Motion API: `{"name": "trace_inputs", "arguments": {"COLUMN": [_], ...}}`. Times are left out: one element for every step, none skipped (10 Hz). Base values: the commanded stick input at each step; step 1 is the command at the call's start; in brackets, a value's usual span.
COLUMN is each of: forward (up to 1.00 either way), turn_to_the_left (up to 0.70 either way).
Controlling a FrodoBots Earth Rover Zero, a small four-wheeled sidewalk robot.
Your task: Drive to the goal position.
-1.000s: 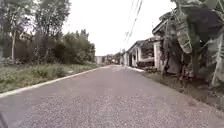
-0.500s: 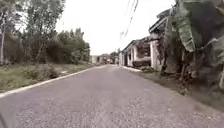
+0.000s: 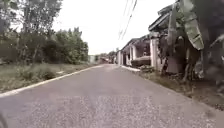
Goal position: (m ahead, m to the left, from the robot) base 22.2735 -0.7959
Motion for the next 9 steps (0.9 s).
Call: {"name": "trace_inputs", "arguments": {"forward": [0.5, 0.5, 0.5, 0.5, 0.5, 0.5, 0.5, 0.5, 0.5], "turn_to_the_left": [0.0, 0.0, 0.0, 0.0, 0.0, 0.0, 0.0, 0.0, 0.0]}}
